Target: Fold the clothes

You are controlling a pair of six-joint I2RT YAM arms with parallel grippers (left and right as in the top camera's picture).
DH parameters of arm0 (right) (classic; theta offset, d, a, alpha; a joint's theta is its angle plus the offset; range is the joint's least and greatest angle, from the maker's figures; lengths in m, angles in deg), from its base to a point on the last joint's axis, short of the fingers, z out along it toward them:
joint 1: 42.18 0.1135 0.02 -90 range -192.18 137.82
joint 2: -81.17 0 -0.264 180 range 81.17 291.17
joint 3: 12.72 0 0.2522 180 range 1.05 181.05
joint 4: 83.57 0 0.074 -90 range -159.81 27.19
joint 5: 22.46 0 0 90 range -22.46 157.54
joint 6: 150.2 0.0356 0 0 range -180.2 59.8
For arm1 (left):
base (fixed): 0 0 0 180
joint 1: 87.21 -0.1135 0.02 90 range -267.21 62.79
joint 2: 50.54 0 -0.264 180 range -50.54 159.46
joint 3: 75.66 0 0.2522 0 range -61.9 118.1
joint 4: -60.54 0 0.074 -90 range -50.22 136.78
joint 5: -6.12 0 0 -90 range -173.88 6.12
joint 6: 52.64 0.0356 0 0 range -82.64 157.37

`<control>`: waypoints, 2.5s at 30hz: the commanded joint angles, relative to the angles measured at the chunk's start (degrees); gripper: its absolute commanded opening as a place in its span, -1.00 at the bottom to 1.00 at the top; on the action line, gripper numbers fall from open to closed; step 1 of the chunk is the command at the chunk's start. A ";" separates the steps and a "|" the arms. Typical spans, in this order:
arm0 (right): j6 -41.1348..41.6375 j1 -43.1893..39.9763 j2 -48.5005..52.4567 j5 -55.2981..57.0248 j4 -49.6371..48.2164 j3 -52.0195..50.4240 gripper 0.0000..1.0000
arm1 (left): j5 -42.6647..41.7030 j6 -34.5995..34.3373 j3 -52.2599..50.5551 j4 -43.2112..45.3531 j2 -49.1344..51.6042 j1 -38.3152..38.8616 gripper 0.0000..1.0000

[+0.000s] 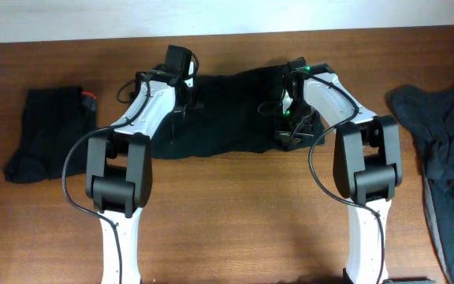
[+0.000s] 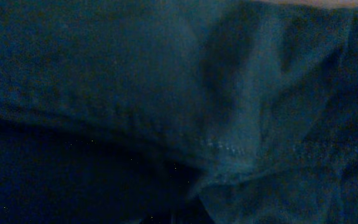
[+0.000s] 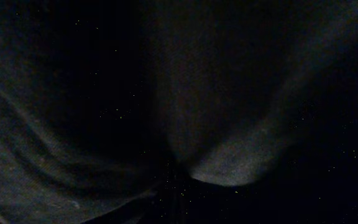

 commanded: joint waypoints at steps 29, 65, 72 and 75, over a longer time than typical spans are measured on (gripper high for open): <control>-1.40 -0.37 0.74 2.47 3.37 5.05 -0.92 | 7.19 0.90 2.27 7.72 -9.57 -1.62 -0.99; -2.21 -0.37 11.80 9.73 -24.92 23.32 -0.33 | 13.16 0.92 0.09 -14.58 -0.48 -6.12 -0.99; -2.19 -0.87 11.67 9.57 -25.59 24.55 -0.06 | 13.68 0.90 0.09 -14.75 -0.31 -6.12 -0.99; -2.19 -1.46 11.69 9.20 -24.90 24.52 -0.19 | 13.70 0.90 0.09 -14.73 -0.20 -6.12 -0.99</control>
